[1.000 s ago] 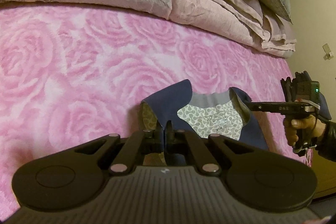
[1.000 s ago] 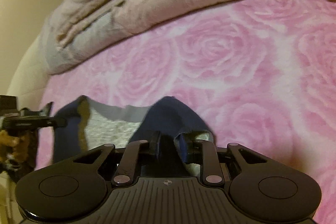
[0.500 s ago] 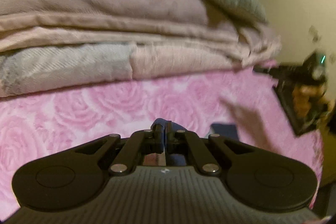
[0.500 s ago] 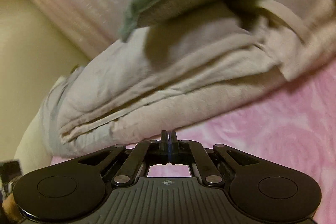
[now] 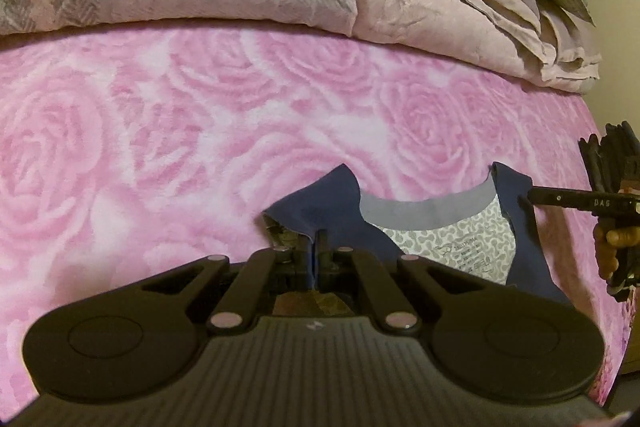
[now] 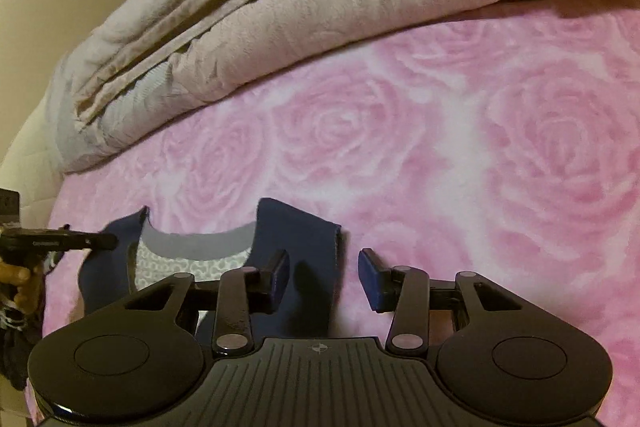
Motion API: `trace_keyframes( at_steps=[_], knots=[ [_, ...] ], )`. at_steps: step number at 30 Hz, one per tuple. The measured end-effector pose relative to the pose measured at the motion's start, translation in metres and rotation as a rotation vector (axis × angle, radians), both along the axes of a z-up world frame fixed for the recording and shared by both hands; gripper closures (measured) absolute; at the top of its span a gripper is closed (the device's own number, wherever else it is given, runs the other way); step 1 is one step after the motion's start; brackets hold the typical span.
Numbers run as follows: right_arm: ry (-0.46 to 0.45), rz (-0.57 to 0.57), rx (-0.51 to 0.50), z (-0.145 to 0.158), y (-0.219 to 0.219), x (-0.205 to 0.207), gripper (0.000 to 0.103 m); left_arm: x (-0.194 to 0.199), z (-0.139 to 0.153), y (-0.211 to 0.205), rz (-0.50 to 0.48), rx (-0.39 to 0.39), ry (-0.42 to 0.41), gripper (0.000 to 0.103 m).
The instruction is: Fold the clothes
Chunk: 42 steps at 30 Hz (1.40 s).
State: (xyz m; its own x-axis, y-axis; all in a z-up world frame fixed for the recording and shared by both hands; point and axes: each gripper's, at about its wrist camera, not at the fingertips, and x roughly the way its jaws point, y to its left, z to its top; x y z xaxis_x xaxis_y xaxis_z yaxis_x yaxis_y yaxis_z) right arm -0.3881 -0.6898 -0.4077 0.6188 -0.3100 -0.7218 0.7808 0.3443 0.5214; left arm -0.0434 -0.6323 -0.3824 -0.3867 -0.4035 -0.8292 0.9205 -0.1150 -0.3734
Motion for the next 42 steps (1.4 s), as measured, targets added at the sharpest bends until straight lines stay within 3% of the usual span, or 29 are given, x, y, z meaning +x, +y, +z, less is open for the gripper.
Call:
trace_keyframes(
  at_steps=[1, 2, 3, 5, 10, 13, 17, 19, 20, 21, 26, 36, 42],
  knots=[
    [-0.005, 0.0, 0.003, -0.004, 0.0, 0.0, 0.061, -0.001, -0.001, -0.001, 0.0, 0.0, 0.0, 0.103],
    [0.001, 0.016, 0.004, -0.005, -0.002, 0.004, 0.074, -0.002, -0.001, -0.001, -0.002, 0.001, -0.002, 0.103],
    [0.022, 0.029, 0.005, -0.006, -0.004, 0.009, 0.101, -0.003, -0.001, -0.002, -0.004, 0.002, -0.005, 0.103],
    [0.038, 0.032, 0.005, -0.003, -0.008, 0.012, 0.101, -0.006, 0.003, -0.005, -0.005, -0.012, -0.021, 0.103],
    [-0.02, -0.055, -0.123, 0.041, -0.025, 0.002, 0.103, -0.006, 0.049, -0.025, 0.002, -0.18, -0.016, 0.103],
    [-0.01, -0.076, -0.192, 0.054, -0.039, 0.003, 0.103, -0.009, 0.058, -0.042, 0.003, -0.23, -0.026, 0.103],
    [0.063, -0.096, -0.151, 0.039, -0.057, 0.014, 0.103, -0.006, 0.034, -0.055, 0.066, -0.142, -0.019, 0.098],
    [0.128, -0.083, -0.145, 0.029, -0.054, 0.021, 0.078, -0.002, 0.023, -0.048, 0.09, -0.115, -0.047, 0.091],
    [0.15, -0.087, -0.156, 0.026, -0.05, 0.021, 0.05, 0.001, 0.019, -0.044, 0.102, -0.103, -0.058, 0.091],
    [0.134, -0.11, -0.166, 0.025, -0.044, 0.016, 0.04, 0.005, 0.019, -0.037, 0.111, -0.101, -0.06, 0.089],
    [0.071, -0.161, -0.09, 0.017, 0.004, -0.009, 0.04, 0.018, 0.02, 0.018, 0.111, -0.056, -0.061, 0.083],
    [0.11, -0.119, 0.015, 0.019, 0.168, -0.044, 0.041, 0.018, 0.011, 0.169, 0.034, 0.102, -0.05, 0.077],
    [0.144, -0.206, 0.055, 0.033, 0.223, -0.063, 0.041, 0.041, 0.018, 0.232, 0.149, 0.112, 0.013, 0.076]
  ],
)
